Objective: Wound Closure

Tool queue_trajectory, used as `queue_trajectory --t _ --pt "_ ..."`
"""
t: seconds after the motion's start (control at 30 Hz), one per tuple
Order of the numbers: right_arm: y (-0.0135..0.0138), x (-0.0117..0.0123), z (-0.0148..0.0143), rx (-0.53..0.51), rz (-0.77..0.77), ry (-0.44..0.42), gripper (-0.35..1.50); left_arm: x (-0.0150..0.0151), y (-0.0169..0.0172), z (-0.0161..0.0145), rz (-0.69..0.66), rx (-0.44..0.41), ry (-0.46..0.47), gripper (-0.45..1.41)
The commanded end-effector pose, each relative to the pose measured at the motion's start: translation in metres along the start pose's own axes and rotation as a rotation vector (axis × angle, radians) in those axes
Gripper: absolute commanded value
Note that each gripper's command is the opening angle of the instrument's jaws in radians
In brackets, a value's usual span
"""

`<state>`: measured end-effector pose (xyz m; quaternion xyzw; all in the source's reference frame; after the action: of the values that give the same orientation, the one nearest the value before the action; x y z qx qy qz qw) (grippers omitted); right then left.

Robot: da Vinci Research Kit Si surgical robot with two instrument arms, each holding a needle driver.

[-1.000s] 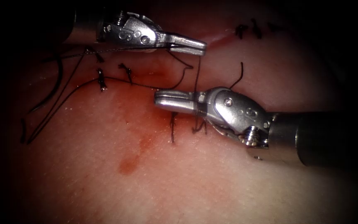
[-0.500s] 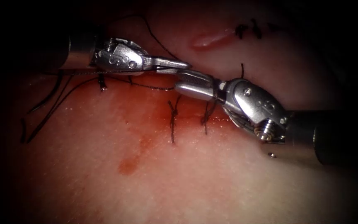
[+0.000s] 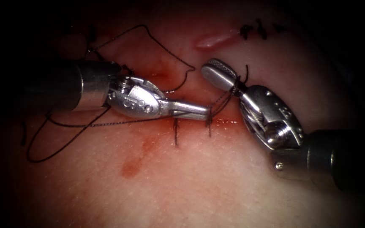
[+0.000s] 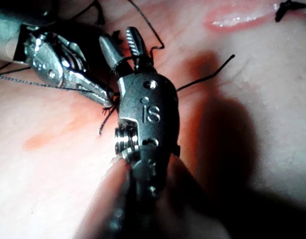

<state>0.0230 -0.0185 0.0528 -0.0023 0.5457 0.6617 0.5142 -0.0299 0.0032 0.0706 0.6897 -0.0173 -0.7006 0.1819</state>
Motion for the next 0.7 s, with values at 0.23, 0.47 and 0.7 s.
queue_trajectory --t 0.23,0.47,0.7 --pt "0.0015 -0.0023 -0.0009 -0.080 0.064 -0.008 0.94 -0.0005 -0.0022 0.0021 -0.010 0.011 -0.012 -0.45" --pt "0.0047 -0.0034 -0.0034 -0.191 0.199 0.020 0.81 -0.0030 -0.0035 0.0032 -0.018 -0.006 -0.039 -0.45" --pt "0.0053 -0.0041 -0.0029 -0.208 0.326 -0.047 0.93 -0.0046 -0.0031 0.0038 -0.009 -0.026 -0.057 -0.45"
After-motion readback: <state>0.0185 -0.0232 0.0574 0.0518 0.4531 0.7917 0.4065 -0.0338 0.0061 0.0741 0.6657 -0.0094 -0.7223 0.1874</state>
